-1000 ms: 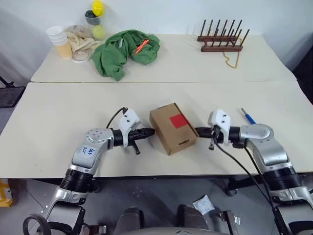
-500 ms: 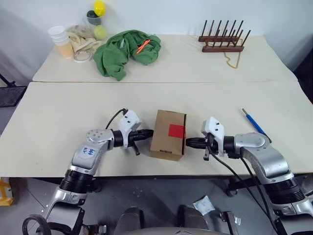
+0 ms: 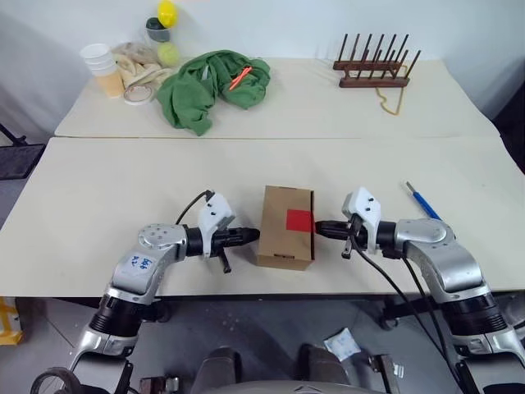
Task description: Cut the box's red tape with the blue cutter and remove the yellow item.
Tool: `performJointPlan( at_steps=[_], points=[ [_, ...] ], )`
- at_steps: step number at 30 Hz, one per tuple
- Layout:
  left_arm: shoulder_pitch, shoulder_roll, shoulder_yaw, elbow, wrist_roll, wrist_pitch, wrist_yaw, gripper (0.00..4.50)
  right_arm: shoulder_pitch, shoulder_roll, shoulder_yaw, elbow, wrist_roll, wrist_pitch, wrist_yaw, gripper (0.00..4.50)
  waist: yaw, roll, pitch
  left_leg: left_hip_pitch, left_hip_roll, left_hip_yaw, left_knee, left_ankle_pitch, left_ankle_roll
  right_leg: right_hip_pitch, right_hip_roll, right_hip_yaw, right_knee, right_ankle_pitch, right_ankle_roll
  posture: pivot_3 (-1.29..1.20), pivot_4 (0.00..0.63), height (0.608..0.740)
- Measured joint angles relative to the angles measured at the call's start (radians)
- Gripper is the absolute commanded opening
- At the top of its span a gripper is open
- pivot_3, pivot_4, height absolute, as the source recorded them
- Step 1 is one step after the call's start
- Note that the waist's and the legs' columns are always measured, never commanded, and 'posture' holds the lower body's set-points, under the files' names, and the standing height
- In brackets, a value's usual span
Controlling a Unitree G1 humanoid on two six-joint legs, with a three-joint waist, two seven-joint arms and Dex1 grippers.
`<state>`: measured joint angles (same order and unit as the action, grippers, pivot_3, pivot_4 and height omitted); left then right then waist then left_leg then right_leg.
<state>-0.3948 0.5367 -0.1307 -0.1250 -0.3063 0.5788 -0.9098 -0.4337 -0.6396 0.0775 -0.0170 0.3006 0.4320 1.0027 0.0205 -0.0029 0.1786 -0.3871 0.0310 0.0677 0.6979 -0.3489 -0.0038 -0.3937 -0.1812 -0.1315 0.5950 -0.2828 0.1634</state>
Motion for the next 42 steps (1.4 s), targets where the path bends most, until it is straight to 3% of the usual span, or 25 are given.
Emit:
performJointPlan(
  at_steps=[3, 5, 7, 9, 14, 17, 18, 21, 26, 42],
  points=[
    [0.072, 0.215, 0.073, 0.002, -0.048, 0.007, -0.150, 0.00, -0.004, -0.096, -0.092, -0.005, 0.065, 0.101, 0.021, 0.02, -0.007, 0.001, 0.000, 0.000, 0.001, 0.000, -0.001, 0.000, 0.000, -0.001, 0.001, 0.000, 0.000, 0.000, -0.001, 0.00, 0.150, 0.740],
    [0.070, 0.302, 0.137, 0.028, -0.063, 0.007, -0.214, 0.00, -0.013, -0.136, -0.145, -0.023, 0.103, 0.200, 0.014, 0.38, -0.008, 0.001, 0.000, 0.000, 0.001, 0.000, -0.001, 0.000, 0.000, -0.001, 0.001, 0.000, 0.000, -0.001, -0.001, 0.00, 0.150, 0.740],
    [0.026, 0.325, 0.166, 0.054, -0.090, -0.004, -0.260, 0.00, -0.031, -0.144, -0.168, -0.059, 0.164, 0.343, -0.005, 0.93, 0.000, 0.001, 0.000, 0.000, 0.001, 0.000, 0.000, 0.000, 0.000, 0.000, 0.000, 0.000, 0.000, -0.001, -0.001, 0.00, 0.150, 0.740],
    [-0.041, 0.318, 0.172, 0.076, -0.121, -0.002, -0.285, 0.00, -0.056, -0.153, -0.179, -0.100, 0.254, 0.526, -0.021, 1.57, 0.008, 0.000, 0.000, -0.001, 0.001, 0.000, 0.001, 0.000, 0.000, 0.000, 0.000, 0.000, 0.000, 0.000, -0.001, 0.00, 0.150, 0.740],
    [-0.268, 0.164, 0.175, 0.102, -0.204, 0.027, -0.268, 0.00, -0.193, -0.140, -0.302, -0.177, 0.426, 0.991, -0.144, 3.27, 0.011, 0.000, 0.000, 0.000, 0.000, -0.001, 0.001, 0.000, 0.000, 0.000, 0.000, 0.000, 0.002, 0.000, -0.001, 0.00, 0.150, 0.740],
    [-0.352, 0.072, 0.103, 0.122, -0.186, 0.029, -0.234, 0.00, -0.240, -0.064, -0.344, -0.194, 0.448, 1.135, -0.231, 4.32, 0.004, 0.000, 0.000, 0.000, 0.000, -0.001, 0.000, 0.000, 0.000, 0.000, 0.000, 0.000, 0.002, 0.000, -0.001, 0.00, 0.150, 0.740],
    [-0.375, 0.034, 0.071, 0.145, -0.169, 0.031, -0.215, 0.00, -0.245, -0.033, -0.351, -0.194, 0.451, 1.159, -0.261, 4.49, 0.004, 0.000, 0.000, 0.000, 0.000, -0.001, 0.000, 0.000, 0.000, 0.000, 0.000, 0.000, 0.002, 0.000, 0.000, 0.00, 0.150, 0.740],
    [-0.393, -0.038, -0.025, 0.202, -0.108, -0.001, -0.194, 0.00, -0.262, 0.025, -0.356, -0.187, 0.455, 1.177, -0.334, 4.49, -0.003, 0.000, 0.000, 0.000, 0.000, 0.000, -0.001, 0.000, 0.000, -0.002, 0.000, 0.000, 0.002, 0.000, -0.001, 0.00, 0.150, 0.740],
    [-0.394, -0.070, -0.146, 0.266, 0.014, -0.098, -0.197, 0.00, -0.298, 0.075, -0.355, -0.176, 0.453, 1.177, -0.414, 4.49, -0.010, 0.000, 0.000, -0.001, 0.000, 0.000, -0.001, 0.000, 0.000, -0.002, 0.000, 0.000, 0.002, 0.000, -0.001, 0.00, 0.150, 0.740],
    [-0.394, -0.085, -0.153, 0.287, 0.073, -0.154, -0.196, 0.00, -0.226, 0.111, -0.277, -0.172, 0.429, 1.137, -0.475, 4.49, -0.009, 0.000, 0.000, -0.001, 0.000, 0.000, 0.000, 0.000, 0.000, -0.002, 0.000, 0.000, 0.003, 0.000, 0.000, 0.00, 0.150, 0.740]
  ],
)
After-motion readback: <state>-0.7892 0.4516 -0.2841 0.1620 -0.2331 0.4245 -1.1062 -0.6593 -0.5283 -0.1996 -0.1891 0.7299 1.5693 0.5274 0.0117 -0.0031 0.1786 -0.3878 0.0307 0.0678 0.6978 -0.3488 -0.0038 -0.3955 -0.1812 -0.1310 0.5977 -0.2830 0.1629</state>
